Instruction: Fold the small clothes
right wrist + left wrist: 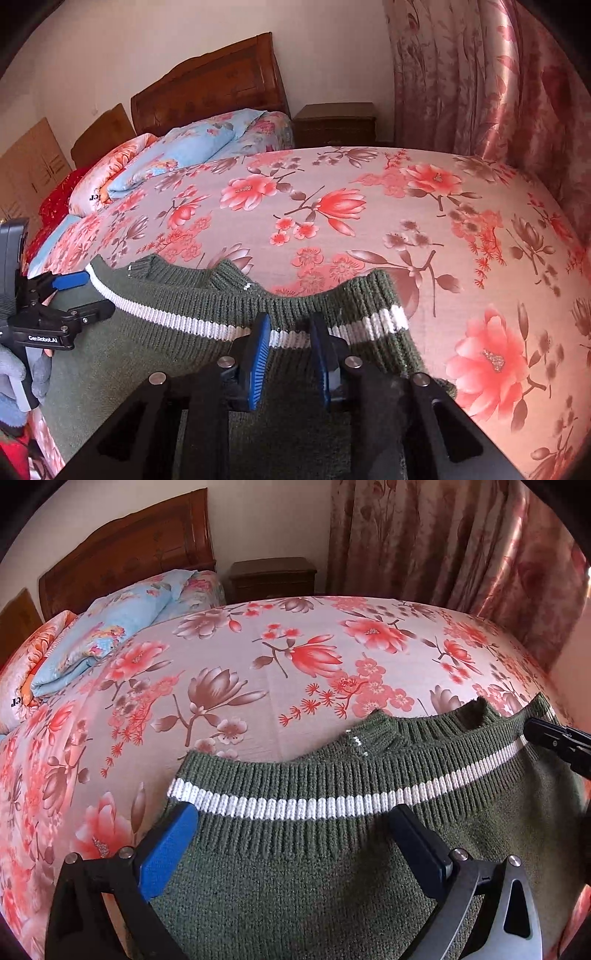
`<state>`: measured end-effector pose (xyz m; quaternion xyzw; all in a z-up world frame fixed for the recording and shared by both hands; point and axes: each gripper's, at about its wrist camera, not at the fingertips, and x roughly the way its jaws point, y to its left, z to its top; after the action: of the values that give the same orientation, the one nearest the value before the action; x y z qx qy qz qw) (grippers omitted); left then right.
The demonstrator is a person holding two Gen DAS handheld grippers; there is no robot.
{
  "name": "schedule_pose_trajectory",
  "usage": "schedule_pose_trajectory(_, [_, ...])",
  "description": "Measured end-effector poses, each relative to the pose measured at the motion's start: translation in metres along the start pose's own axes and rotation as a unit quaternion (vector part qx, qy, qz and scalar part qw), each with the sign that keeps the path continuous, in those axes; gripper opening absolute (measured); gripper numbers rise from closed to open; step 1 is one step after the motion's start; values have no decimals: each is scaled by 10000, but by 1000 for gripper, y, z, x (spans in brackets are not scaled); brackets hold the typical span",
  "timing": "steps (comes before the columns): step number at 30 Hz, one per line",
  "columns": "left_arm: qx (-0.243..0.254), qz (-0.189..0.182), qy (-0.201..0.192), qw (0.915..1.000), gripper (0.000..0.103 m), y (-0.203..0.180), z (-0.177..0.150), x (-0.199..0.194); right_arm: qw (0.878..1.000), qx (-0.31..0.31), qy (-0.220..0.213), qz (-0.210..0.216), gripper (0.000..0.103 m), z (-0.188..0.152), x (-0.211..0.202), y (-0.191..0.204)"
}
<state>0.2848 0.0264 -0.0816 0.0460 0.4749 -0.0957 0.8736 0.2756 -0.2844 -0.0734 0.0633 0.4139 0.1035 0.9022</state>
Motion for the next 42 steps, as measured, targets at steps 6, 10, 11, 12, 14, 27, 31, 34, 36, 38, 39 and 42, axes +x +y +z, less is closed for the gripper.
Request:
schedule_pose_trajectory(6, [-14,-15,-10,10000,103,1,0,0,9943,1027,-268,-89,21,-4,-21,-38])
schedule_pose_trajectory(10, [-7,39,-12,10000,103,-1,1,0,9951,867,-408,-259,24,-23,-56,-14])
schedule_pose_trajectory(11, [-10,43,-13,10000,103,-1,0,0,9974,571,-406,-192,24,-29,-63,3])
schedule_pose_trajectory(12, [-6,51,-18,10000,103,-1,0,0,9988,203,-409,-148,24,-35,-68,22])
schedule_pose_trajectory(14, [-10,56,-23,10000,103,-1,0,-1,9979,-465,-417,-161,24,-49,-72,60])
schedule_pose_trajectory(27, [-3,113,-58,9999,103,-1,-2,-2,9924,-1086,82,-570,24,-117,-96,36])
schedule_pose_trajectory(31, [95,349,-101,9993,103,-6,-3,-6,9994,-20,-38,-331,29,-143,-145,-13])
schedule_pose_trajectory(34, [79,572,-253,9980,103,-14,-10,-24,9941,1060,79,216,67,-166,-164,-45])
schedule_pose_trajectory(36, [8,53,-562,9984,103,-24,-24,-53,9873,1465,141,604,70,-178,-164,-56])
schedule_pose_trajectory(38, [161,-47,-800,9967,103,-39,-44,-80,9811,1723,242,849,70,-186,-158,-58])
schedule_pose_trajectory(39, [297,91,-863,9958,103,-46,-54,-89,9786,1809,301,933,70,-189,-153,-58])
schedule_pose_trajectory(42, [471,152,-747,9960,103,-54,-81,-100,9733,1942,305,1188,70,-192,-144,-54])
